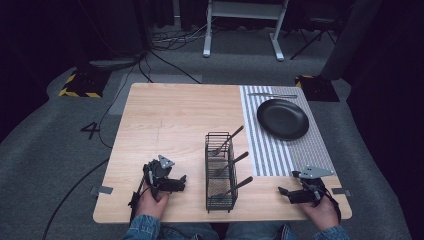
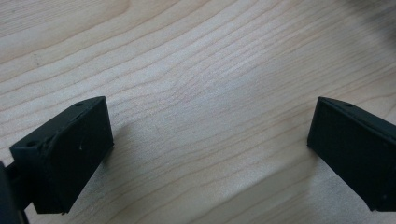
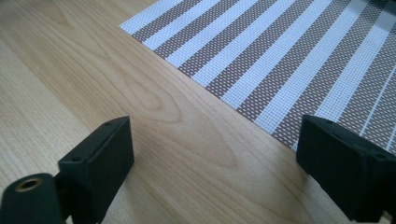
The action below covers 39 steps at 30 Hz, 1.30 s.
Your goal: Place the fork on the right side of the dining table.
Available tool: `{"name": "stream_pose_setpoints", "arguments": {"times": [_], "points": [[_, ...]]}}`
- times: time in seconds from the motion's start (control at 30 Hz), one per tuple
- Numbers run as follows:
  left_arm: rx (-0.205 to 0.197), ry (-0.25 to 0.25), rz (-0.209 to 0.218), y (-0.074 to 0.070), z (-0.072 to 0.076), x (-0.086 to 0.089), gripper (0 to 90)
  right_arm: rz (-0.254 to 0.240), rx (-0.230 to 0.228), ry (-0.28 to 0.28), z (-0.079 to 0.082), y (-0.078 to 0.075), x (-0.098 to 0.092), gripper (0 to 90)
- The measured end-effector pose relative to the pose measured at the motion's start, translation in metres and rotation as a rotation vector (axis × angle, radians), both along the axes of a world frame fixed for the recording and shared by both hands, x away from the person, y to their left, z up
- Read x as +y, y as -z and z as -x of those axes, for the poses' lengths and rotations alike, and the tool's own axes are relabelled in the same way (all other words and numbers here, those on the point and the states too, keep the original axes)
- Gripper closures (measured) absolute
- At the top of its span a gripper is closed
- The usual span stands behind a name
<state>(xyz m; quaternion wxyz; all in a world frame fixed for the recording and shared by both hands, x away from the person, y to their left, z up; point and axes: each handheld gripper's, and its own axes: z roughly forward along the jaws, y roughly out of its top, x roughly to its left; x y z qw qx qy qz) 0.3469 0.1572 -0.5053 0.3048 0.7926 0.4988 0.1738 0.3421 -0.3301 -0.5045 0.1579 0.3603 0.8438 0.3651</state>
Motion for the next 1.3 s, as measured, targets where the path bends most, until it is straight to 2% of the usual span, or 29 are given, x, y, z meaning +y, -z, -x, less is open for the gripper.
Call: {"name": "stream_pose_setpoints", "arguments": {"times": [0.57, 0.67, 0.7, 0.73, 0.77, 0.87, 0.9, 1.03, 1.3], "points": [[0.000, 0.000, 0.000, 0.000, 0.000, 0.000, 0.2, -0.006, -0.007, 0.017, 0.000, 0.000, -0.001, 16.4], [0.000, 0.000, 0.000, 0.000, 0.000, 0.000, 0.2, -0.008, -0.008, 0.022, 0.001, -0.001, -0.002, 21.1], [0.000, 0.000, 0.000, 0.000, 0.000, 0.000, 0.2, -0.003, -0.002, 0.039, 0.001, -0.003, -0.002, 28.4], [0.000, 0.000, 0.000, 0.000, 0.000, 0.000, 0.2, -0.003, -0.002, 0.039, 0.001, -0.003, -0.002, 28.4], [0.000, 0.000, 0.000, 0.000, 0.000, 0.000, 0.2, 0.008, 0.028, 0.046, 0.002, -0.007, -0.001, 36.4], [0.000, 0.000, -0.001, 0.000, 0.000, 0.000, 0.2, 0.005, 0.055, 0.045, 0.001, -0.015, 0.000, 38.7], [0.000, 0.000, -0.001, 0.000, 0.000, 0.000, 0.2, 0.005, 0.055, 0.045, 0.001, -0.015, 0.000, 38.7], [0.000, 0.000, 0.000, 0.000, 0.000, 0.000, 0.2, -0.049, 0.052, 0.014, 0.005, -0.030, 0.003, 38.8], [0.001, -0.004, 0.000, 0.000, 0.000, 0.000, 0.2, -0.080, 0.010, -0.021, 0.014, -0.055, 0.013, 38.4]]}}
